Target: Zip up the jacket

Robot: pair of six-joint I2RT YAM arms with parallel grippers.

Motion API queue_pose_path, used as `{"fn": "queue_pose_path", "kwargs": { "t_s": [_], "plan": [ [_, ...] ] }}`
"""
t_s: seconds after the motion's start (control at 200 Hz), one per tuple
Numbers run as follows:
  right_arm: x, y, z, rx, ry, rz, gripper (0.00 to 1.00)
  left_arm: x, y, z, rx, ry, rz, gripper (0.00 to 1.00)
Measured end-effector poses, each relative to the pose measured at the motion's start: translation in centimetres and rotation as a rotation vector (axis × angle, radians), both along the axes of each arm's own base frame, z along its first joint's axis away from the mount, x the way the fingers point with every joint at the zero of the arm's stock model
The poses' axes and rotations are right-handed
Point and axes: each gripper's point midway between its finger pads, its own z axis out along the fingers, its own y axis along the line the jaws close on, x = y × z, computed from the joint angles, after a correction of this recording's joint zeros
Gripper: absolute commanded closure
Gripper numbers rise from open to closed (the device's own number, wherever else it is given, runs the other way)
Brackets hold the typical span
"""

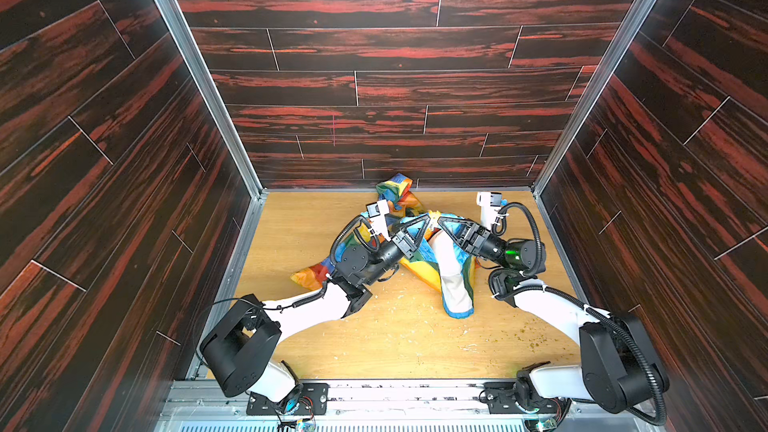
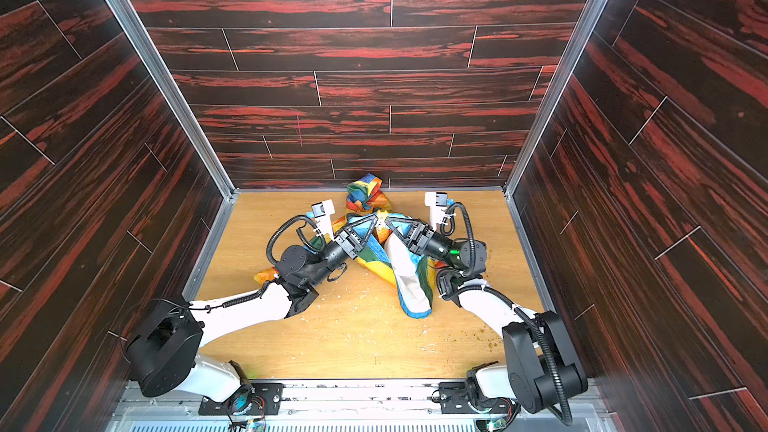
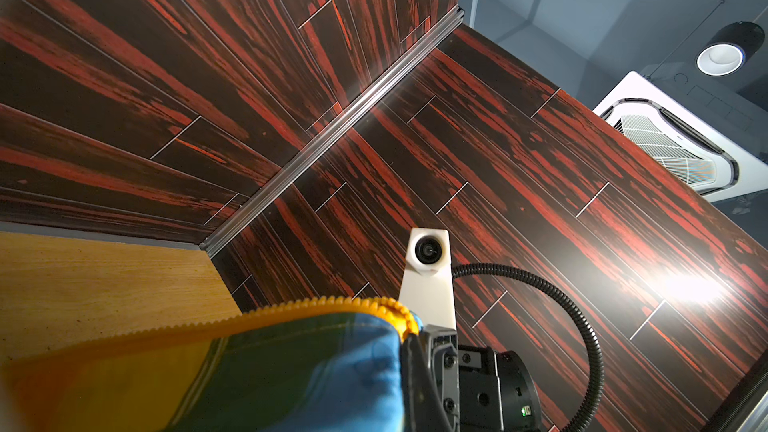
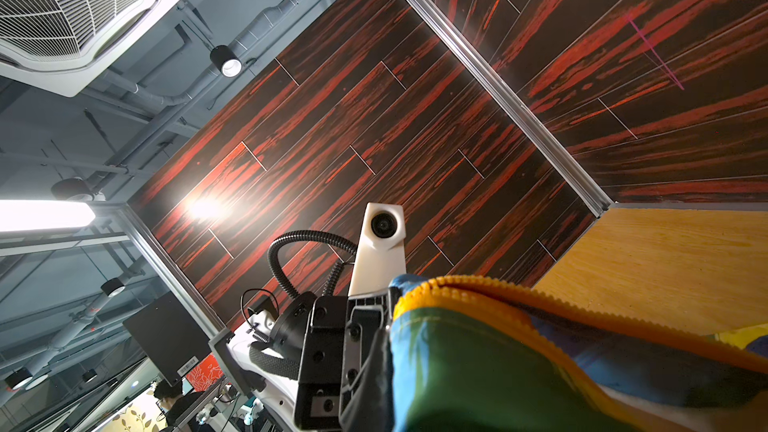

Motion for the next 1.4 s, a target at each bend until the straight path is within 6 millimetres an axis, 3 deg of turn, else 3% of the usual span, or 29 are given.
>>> {"fn": "queue_pose_path", "kwargs": {
  "t_s": [0.356, 1.047, 1.398],
  "plan": [
    [0.4, 0.3, 1.1, -0.004, -0.033, 0.01, 1.0, -0.1, 0.3, 0.4, -0.026, 0.031, -0.02, 1.0],
    [1.3, 0.2, 0.1, -0.042, -0.025, 0.032, 1.0, 0.1, 0.1, -0.4, -0.035, 0.121, -0.06, 1.0],
    [1.6, -0.2, -2.2, -0.053, 0.047, 0.017, 1.0, 0.2, -0.3, -2.1, -0.018, 0.169, -0.082, 1.0]
  ]
}}
